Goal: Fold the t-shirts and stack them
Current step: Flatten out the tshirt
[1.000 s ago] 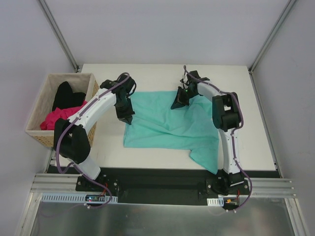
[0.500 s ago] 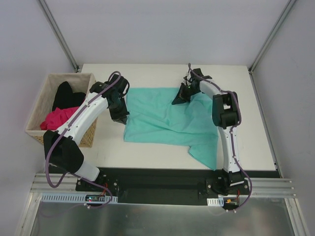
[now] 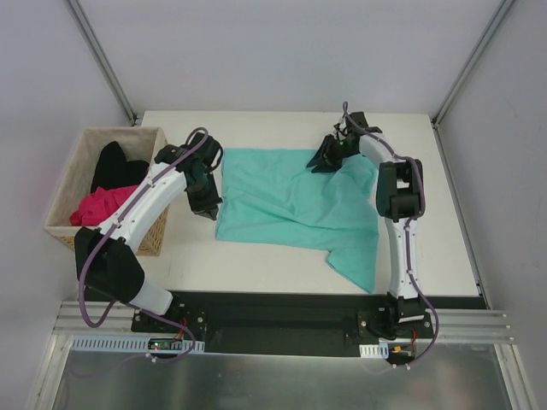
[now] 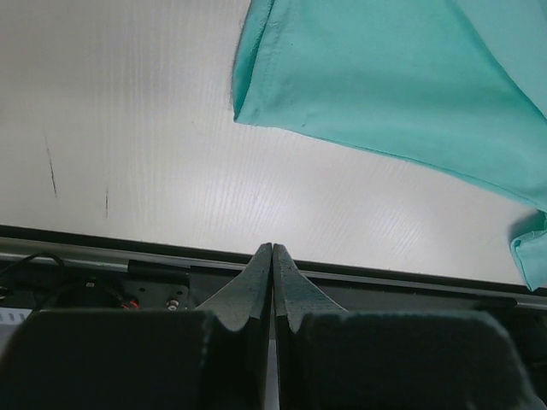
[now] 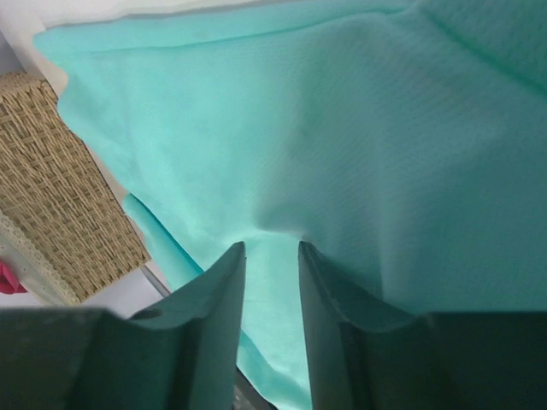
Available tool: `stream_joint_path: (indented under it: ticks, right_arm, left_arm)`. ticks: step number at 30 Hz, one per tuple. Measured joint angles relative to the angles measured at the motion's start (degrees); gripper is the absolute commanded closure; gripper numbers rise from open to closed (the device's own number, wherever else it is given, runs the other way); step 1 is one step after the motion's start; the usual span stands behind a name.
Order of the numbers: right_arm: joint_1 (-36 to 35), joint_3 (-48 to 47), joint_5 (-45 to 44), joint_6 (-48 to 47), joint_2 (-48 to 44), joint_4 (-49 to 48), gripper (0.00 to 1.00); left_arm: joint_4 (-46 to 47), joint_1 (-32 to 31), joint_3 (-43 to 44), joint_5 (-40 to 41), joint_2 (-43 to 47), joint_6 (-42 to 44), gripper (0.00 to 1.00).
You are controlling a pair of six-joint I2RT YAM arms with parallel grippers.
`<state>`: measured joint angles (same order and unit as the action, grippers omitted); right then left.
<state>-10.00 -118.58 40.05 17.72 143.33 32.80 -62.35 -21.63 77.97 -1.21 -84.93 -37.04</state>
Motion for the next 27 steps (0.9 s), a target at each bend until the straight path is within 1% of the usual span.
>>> stream_joint_path:
  ticks: [3, 4, 7, 12, 16, 21, 27]
  right_arm:
    - [-0.2, 1.1, -1.7, -1.8, -4.0, 0.7, 0.59]
    - [-0.3, 1.4, -2.4, -2.4, -5.8, 1.0, 0.59]
    - [-0.4, 2.8, -4.3, -4.0, -12.8, 1.1, 0.59]
    - [-0.6, 7.4, -6.5, -6.3, -26.0, 0.9, 0.6]
    - [-0.9, 12.2, -7.4, -7.6, -32.8, 1.1, 0.62]
    - [-1.4, 17.4, -8.8, -9.0, -35.4, 2.6, 0.63]
    - [-1.4, 18.6, -10.6, -10.5, -36.0, 5.3, 0.64]
  left_arm:
    - [0.2, 0.0, 0.2, 0.0, -1.3, 0.4, 0.95]
    - [0.3, 0.0, 0.6, -0.1, -2.2, 0.5, 0.91]
    - [1.1, 0.0, 1.5, -0.1, -5.0, 1.3, 0.87]
    - [3.1, 0.0, 2.9, -0.1, -10.8, 3.5, 0.86]
    - [5.2, 0.0, 4.4, -0.1, -17.0, 4.9, 0.86]
    - [8.0, 0.7, 7.0, -0.3, -24.8, 6.7, 0.86]
    - [10.4, 3.0, 11.3, -1.4, -31.7, 8.0, 0.87]
